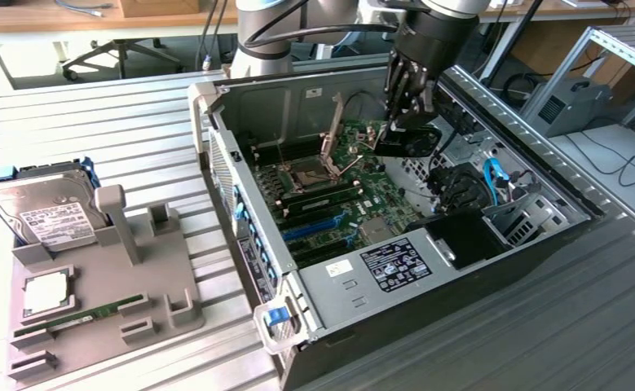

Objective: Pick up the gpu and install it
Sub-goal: 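Insert the gpu into the slot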

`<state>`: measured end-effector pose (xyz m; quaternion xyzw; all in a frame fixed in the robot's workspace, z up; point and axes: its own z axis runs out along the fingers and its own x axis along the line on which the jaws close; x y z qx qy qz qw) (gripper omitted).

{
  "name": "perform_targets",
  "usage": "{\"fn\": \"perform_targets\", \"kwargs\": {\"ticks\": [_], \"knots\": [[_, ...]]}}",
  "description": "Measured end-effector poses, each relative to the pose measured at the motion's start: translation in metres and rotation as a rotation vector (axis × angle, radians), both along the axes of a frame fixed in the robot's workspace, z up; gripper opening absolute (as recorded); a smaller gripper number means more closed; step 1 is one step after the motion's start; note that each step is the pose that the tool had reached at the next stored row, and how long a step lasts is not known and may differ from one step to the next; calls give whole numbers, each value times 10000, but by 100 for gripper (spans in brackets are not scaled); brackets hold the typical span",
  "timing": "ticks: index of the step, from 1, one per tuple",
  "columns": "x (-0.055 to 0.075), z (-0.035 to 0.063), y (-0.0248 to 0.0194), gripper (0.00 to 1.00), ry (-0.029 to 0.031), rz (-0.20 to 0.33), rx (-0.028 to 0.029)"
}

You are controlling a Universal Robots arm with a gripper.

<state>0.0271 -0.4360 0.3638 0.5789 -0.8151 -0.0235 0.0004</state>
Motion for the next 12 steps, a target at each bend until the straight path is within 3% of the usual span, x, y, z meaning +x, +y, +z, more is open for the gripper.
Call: {"fn": "perform_targets", "kwargs": {"ticks": [12], "knots": [[0, 1, 0, 27, 1, 213, -2]]}}
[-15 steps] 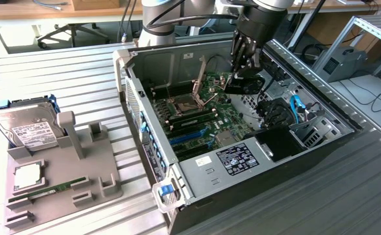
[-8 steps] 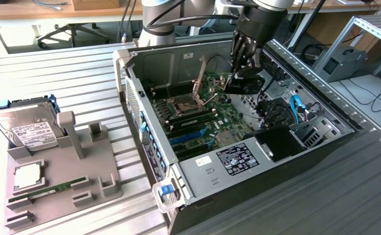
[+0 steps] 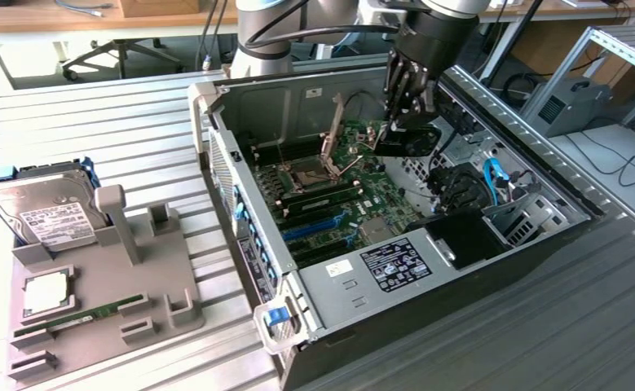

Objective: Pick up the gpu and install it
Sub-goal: 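Insert the gpu into the slot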

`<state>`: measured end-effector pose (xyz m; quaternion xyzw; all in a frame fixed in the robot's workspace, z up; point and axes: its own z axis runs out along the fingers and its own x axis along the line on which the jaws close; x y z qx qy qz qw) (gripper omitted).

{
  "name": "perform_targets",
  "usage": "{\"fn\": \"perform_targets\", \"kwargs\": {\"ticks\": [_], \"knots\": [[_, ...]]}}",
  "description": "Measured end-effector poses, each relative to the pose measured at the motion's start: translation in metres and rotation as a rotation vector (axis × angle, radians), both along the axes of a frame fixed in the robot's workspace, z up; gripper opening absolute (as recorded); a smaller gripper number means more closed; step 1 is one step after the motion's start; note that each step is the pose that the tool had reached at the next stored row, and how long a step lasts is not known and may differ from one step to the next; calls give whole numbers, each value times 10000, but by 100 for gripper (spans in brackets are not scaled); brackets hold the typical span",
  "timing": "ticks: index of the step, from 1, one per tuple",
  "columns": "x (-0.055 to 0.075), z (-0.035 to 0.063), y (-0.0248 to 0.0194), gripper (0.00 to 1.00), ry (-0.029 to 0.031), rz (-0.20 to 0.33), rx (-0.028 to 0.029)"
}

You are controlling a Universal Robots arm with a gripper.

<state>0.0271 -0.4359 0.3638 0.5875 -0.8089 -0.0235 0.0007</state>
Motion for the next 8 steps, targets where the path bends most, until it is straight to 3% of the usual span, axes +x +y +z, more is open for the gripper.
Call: {"fn": "perform_targets", "kwargs": {"ticks": [8], "knots": [[0, -1, 0, 27, 0, 373, 2]]}}
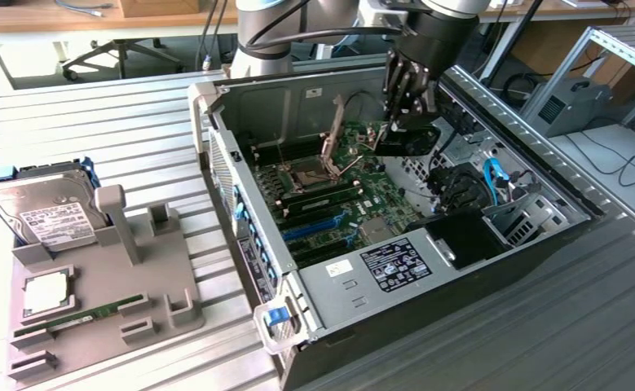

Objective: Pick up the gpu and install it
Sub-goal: 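Insert the gpu into the slot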

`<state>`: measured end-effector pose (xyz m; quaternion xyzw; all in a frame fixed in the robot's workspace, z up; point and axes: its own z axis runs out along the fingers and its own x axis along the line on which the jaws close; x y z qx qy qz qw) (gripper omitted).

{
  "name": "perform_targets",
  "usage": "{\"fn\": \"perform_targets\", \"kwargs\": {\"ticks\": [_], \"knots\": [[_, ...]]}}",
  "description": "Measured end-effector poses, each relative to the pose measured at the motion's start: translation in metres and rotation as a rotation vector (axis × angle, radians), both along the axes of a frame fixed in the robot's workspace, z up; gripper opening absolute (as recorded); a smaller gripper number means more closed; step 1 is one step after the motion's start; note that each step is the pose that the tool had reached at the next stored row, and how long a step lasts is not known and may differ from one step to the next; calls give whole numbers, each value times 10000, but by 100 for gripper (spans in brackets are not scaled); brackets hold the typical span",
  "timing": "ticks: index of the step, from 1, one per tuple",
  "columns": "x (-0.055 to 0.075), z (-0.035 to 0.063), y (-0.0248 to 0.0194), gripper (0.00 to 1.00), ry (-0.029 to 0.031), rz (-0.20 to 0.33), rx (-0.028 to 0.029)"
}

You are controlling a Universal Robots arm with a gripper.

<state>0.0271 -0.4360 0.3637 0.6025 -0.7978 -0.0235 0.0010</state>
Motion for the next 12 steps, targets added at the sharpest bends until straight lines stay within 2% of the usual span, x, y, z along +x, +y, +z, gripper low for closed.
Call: {"fn": "perform_targets", "kwargs": {"ticks": [12], "knots": [[0, 0, 0, 27, 0, 600, 0]]}}
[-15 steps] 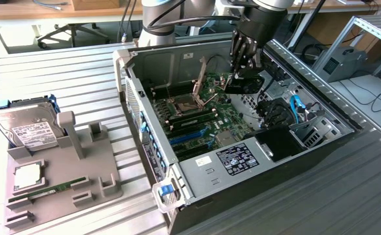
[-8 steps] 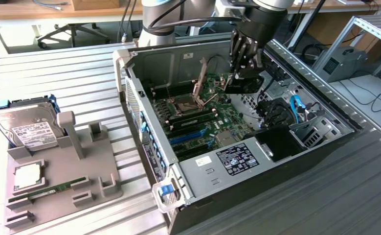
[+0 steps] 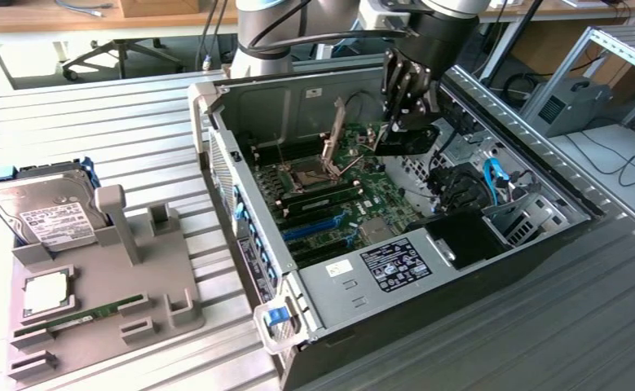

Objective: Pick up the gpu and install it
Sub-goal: 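Insert the gpu into the slot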

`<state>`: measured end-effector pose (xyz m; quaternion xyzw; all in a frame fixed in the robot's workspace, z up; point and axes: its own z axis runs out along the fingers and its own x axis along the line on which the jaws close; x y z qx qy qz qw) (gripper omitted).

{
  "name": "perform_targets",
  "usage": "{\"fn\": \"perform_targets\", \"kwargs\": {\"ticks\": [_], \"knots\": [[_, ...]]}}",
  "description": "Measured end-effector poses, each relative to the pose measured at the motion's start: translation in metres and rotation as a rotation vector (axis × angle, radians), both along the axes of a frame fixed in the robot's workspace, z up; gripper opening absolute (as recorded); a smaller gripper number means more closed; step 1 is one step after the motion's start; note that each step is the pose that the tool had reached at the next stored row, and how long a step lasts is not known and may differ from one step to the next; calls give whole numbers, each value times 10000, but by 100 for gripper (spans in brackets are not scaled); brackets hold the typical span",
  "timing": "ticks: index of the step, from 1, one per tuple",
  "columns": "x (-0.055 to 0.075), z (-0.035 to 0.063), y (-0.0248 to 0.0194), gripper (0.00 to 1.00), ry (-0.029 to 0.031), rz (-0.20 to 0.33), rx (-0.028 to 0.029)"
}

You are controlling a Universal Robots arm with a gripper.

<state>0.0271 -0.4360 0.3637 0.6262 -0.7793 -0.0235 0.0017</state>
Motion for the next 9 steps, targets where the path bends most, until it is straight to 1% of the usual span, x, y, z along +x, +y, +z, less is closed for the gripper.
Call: {"fn": "perform_targets", "kwargs": {"ticks": [9], "knots": [[0, 0, 0, 27, 0, 339, 0]]}}
